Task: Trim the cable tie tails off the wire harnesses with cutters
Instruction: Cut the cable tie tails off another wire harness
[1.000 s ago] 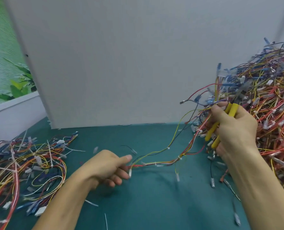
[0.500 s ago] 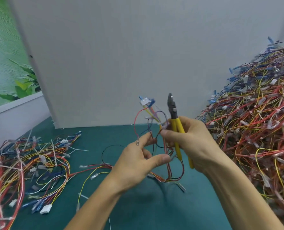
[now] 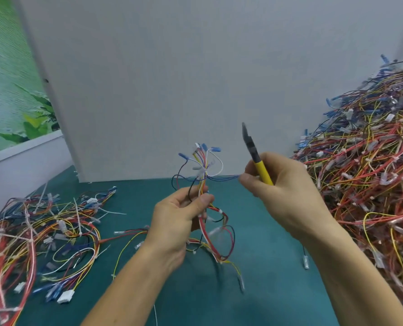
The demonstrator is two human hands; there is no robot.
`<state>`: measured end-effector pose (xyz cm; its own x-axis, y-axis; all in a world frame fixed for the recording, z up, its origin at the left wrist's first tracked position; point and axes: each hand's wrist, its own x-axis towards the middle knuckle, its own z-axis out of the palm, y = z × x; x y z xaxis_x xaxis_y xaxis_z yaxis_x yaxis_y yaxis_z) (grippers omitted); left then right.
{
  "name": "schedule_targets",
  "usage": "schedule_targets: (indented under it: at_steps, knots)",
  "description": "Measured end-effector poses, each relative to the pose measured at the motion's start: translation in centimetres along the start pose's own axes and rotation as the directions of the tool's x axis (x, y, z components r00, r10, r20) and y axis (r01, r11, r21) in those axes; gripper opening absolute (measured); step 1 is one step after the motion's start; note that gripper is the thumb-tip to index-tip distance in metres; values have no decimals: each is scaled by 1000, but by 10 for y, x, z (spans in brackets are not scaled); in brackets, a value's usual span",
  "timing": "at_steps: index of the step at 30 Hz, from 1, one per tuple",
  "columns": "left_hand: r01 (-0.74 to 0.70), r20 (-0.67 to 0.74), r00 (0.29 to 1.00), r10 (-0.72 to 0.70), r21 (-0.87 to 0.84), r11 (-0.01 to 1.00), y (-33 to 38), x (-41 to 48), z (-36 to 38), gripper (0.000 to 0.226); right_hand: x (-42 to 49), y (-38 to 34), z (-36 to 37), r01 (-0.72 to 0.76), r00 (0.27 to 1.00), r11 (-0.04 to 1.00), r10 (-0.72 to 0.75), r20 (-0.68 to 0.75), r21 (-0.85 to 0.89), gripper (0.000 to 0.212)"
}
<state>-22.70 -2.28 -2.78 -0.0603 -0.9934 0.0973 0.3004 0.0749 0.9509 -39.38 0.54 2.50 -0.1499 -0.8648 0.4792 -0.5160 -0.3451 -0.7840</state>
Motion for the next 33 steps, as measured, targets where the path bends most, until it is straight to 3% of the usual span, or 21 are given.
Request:
schedule_targets:
  at_steps: [4, 8, 12, 15, 21, 25, 29, 33]
  knots:
    - [38, -86, 995, -46, -102, 994, 11, 5, -9, 16, -3, 2, 10, 4, 999, 990, 1, 34, -142, 15]
    - [41, -183, 980, -84, -225, 974, 24, 12, -27, 11, -7, 4, 22, -27, 997, 990, 36, 68, -137, 13]
    - [22, -124, 990, -68, -334, 942, 26, 14, -28, 2, -14, 2, 40, 80, 992, 986, -64, 107, -147, 22]
    - [42, -47, 997, -57, -275, 961, 25, 9, -22, 13, -21, 2, 60, 167, 985, 979, -160, 67, -114, 18]
    - [75, 37, 997, -75, 9, 997, 26, -1, -14, 19, -29, 8, 75, 182, 972, 979, -193, -136, -92, 14]
    - [61, 72, 995, -62, 18, 998, 27, -3, -14, 32, -30, 9, 76, 236, 957, 961, -255, -138, -142, 11]
    - [58, 125, 991, -55, -21, 998, 26, -2, -16, 32, -35, 8, 81, 282, 928, 901, -343, -145, -329, 16]
    - [79, 267, 961, -71, -19, 997, 26, -1, -20, 27, -29, 8, 68, 213, 919, 891, -322, -226, -402, 12]
